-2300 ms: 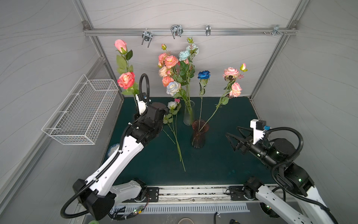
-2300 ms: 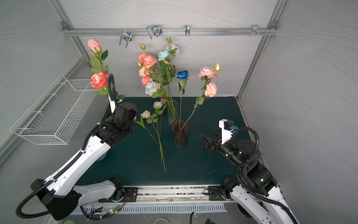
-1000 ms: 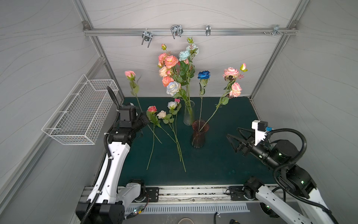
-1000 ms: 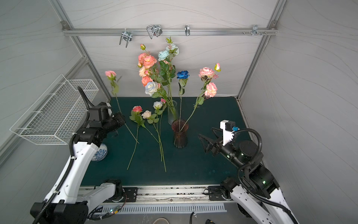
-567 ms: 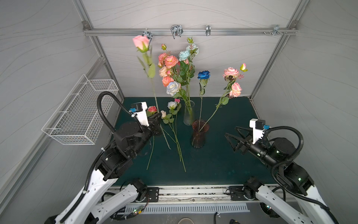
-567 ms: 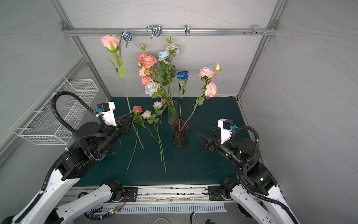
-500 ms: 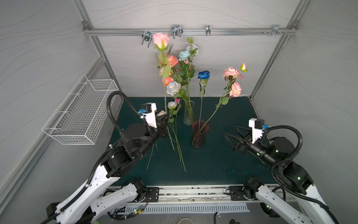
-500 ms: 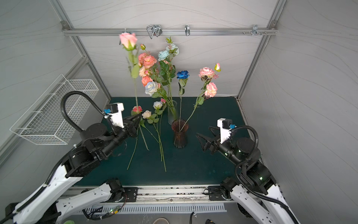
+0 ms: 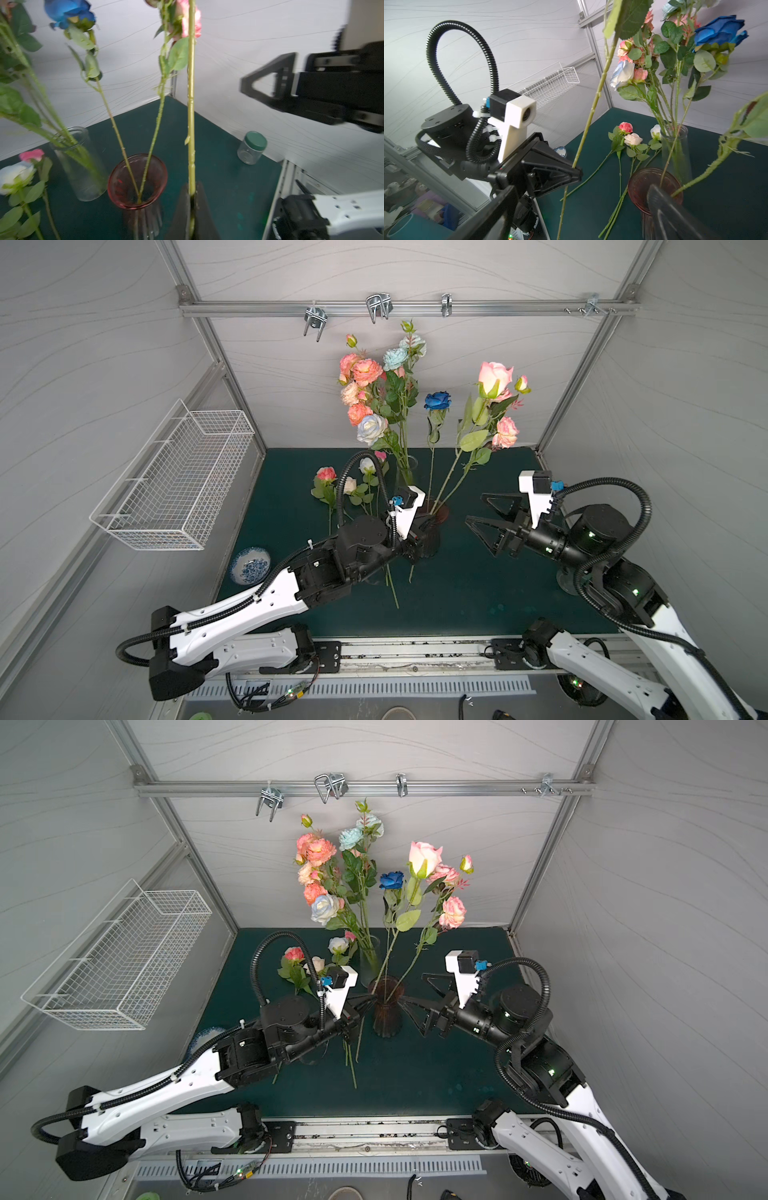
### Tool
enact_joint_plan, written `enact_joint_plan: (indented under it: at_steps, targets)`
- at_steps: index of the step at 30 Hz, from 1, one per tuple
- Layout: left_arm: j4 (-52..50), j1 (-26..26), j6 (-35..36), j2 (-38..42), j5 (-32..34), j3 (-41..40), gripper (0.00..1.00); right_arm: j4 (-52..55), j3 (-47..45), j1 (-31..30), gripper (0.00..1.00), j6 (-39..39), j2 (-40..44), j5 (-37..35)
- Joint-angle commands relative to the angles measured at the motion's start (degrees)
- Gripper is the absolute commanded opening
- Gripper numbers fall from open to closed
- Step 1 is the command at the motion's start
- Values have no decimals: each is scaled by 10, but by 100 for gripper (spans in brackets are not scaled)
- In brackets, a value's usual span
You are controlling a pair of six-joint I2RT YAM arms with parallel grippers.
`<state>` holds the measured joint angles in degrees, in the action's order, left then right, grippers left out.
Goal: Arrange flowers in a vase
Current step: Place the flower in the vase.
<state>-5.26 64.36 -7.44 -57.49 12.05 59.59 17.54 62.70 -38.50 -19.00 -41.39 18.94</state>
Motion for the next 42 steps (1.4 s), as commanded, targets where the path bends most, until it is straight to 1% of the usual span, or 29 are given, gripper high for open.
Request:
enact_joint_plan:
  at_steps: [1,4,6,7,10,12,13,14,15,16,17,18,19,20,21,22,23,24,25,27,30,32,36,38,42]
  targets:
    - [11,26,17,39,-45,1,0,-62,11,-3,99,-27,-20,31]
    - [-27,39,14,42,-55,3,0,-106,19,-3,99,-53,-35,56]
    - [-44,48,17,44,-55,2,0,-112,33,-3,96,-61,-49,66]
    - [-47,51,17,45,-52,0,0,-116,37,-3,94,-65,-54,70]
    - [-48,55,11,54,-17,-8,0,-124,41,-11,86,-70,-53,72]
    - [-42,54,11,59,-21,-13,0,-124,42,-21,79,-68,-54,70]
    - [-43,55,11,56,-25,-10,0,-124,43,-24,72,-71,-56,71]
    - [-50,55,9,51,-26,-5,0,-124,44,-25,61,-71,-59,72]
    - [-57,55,7,47,-23,-1,0,-124,45,-26,47,-71,-61,70]
    - [-60,55,3,46,-19,0,0,-121,46,-27,36,-69,-61,66]
    - [-63,54,-3,45,-10,0,0,-119,47,-28,22,-65,-61,59]
    - [-67,55,-13,46,3,0,0,-115,48,-28,5,-60,-61,51]
    - [-69,54,-22,49,21,-3,15,-110,49,-27,0,-54,-61,42]
    - [-70,55,-41,54,56,-10,34,-106,49,-28,0,-43,-60,29]
    - [-81,54,-65,59,108,-12,51,-100,51,-27,0,-28,-60,12]
    - [-95,52,-80,65,146,-14,61,-95,55,-28,0,-12,-63,-2]
    - [-110,48,-96,75,181,-18,67,-89,62,-28,0,10,-68,-20]
    - [-128,42,-114,87,212,-23,70,-89,69,-27,0,24,-75,-35]
    - [-140,35,-129,101,233,-31,72,-93,75,-28,0,39,-82,-47]
    - [-168,3,-169,145,266,-53,77,-96,97,-28,0,63,-101,-72]
    - [-247,-62,-228,194,285,-65,77,-96,132,-27,0,108,-128,-115]
    - [-277,-91,-243,218,281,-72,76,-105,144,-26,0,131,-138,-136]
    - [-317,-97,-262,247,318,-83,75,-117,177,-24,0,167,-161,-164]
    - [-342,-98,-281,247,334,-80,74,-118,188,-22,0,184,-170,-178]
    - [-358,-98,-293,232,353,-74,73,-118,191,-5,0,207,-179,-190]
